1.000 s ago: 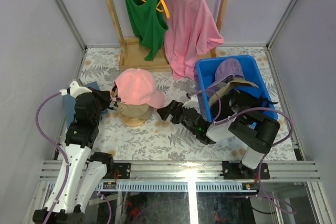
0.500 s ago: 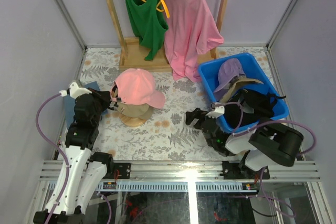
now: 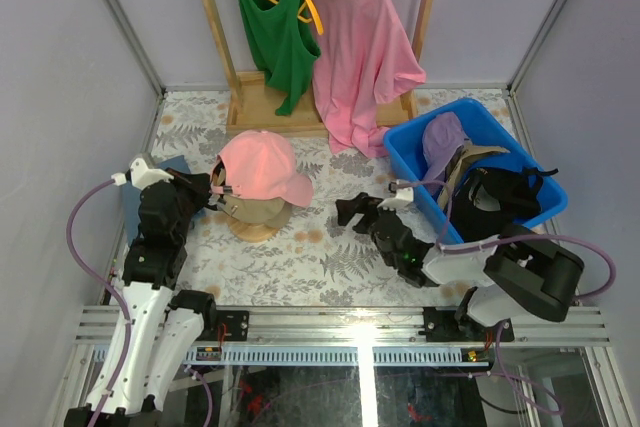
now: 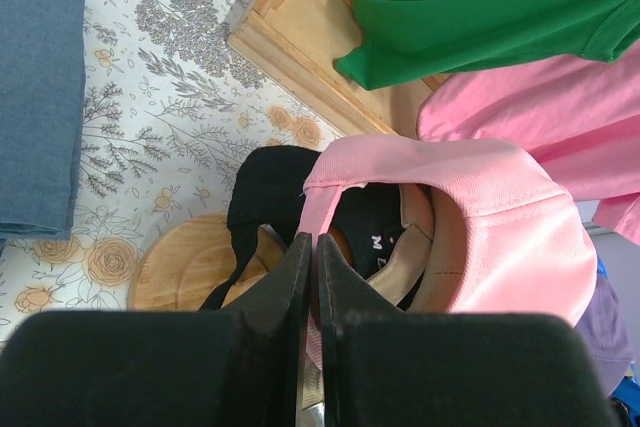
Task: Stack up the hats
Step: Adjust the bin at the center of the board.
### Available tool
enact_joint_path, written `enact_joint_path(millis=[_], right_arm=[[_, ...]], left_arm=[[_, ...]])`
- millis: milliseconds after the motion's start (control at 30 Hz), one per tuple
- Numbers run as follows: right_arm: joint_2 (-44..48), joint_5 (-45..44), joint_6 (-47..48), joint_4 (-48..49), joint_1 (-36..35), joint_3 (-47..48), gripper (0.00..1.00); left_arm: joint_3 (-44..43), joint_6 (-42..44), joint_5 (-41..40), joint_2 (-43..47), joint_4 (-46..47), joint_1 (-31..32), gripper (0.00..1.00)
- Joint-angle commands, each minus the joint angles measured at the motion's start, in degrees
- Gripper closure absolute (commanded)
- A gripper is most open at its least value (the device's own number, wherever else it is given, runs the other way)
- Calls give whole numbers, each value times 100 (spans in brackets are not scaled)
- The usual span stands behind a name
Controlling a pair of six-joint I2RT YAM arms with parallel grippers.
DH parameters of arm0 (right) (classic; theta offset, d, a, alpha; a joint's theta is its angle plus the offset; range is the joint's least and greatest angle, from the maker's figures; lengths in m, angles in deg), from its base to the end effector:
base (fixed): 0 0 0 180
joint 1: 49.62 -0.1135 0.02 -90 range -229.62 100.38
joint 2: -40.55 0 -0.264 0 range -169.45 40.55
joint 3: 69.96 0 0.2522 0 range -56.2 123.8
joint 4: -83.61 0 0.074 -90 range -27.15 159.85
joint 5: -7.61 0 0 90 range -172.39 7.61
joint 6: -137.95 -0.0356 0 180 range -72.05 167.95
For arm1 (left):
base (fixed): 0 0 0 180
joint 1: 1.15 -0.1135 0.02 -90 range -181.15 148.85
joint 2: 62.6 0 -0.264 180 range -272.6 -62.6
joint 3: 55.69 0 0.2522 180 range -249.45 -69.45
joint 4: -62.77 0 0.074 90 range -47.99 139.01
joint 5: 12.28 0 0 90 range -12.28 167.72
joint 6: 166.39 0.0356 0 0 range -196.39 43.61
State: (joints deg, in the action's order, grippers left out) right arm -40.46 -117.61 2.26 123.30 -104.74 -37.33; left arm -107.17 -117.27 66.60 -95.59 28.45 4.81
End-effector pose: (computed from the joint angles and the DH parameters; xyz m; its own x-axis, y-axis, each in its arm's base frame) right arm 0.1588 0.1918 0.1701 -0.3066 0.5824 -0.7529 -0.1786 0.7417 0.6465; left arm 0.1425 -0.0080 0.3075 -0.1510 -0.6299 -0.7618 -0.2401 0.7710 -0.5899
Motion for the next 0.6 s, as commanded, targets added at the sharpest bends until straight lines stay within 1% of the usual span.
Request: enact_joint_path(millis=[0,167,300,433,567], right_arm=[[-648,441,-390,780,-199,596,13],[-1759,920,-1005,2059,-211,910,13],[-2446,1280,-1510,2847,-211,1197,13],[-2965,1277,-1988,3623,-212,1297,13],[-3289,1273,-2298,4250,-217,1337,13]], left_arm=[[86,54,121,82,257,-28,100],[156,45,159,124,287,-33,100],[164,62,161,141,267,-33,100],[150,80,134,165,232,-26,100],[154,89,133,190,228,-32,100]])
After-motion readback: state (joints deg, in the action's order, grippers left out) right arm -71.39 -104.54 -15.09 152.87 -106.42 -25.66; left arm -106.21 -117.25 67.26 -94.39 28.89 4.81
